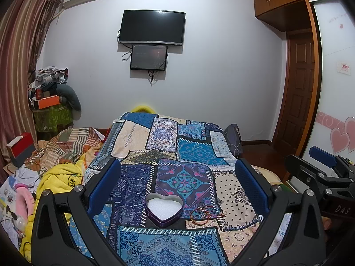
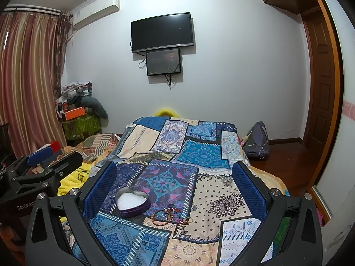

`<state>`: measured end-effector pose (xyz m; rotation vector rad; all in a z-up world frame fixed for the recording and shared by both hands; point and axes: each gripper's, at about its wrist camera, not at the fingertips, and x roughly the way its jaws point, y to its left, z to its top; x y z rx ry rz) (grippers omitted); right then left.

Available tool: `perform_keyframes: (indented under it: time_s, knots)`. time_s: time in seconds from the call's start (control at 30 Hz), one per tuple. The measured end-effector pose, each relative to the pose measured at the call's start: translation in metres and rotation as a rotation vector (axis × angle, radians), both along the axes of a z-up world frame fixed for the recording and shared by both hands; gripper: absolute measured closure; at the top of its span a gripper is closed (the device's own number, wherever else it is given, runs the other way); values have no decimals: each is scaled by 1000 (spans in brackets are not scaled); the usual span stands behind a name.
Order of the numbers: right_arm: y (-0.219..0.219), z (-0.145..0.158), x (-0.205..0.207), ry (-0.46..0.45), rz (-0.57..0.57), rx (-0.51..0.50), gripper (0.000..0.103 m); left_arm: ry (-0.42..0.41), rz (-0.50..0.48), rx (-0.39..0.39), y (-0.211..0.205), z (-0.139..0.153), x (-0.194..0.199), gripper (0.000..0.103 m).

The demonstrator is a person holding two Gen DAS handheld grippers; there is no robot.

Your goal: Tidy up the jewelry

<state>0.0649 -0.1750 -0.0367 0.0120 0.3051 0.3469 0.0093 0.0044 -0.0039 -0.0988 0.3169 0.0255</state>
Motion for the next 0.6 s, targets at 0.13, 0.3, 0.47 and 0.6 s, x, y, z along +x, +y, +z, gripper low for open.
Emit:
perform_keyframes:
  time_s: [0.13, 0.3, 0.47, 0.6]
  knots:
    - [0, -4, 7, 15, 0, -9, 0, 12, 2, 3, 0, -4, 7, 0]
    - [-2, -12, 20, 49, -7, -18, 0, 53, 2, 3, 1, -14, 21, 0]
    - [-6, -29, 38, 96, -30, -38, 0, 129, 8, 4, 0, -34, 44, 0]
    - [-15, -49, 57, 148, -72, -59, 0, 210, -13, 0, -2, -58, 65, 0]
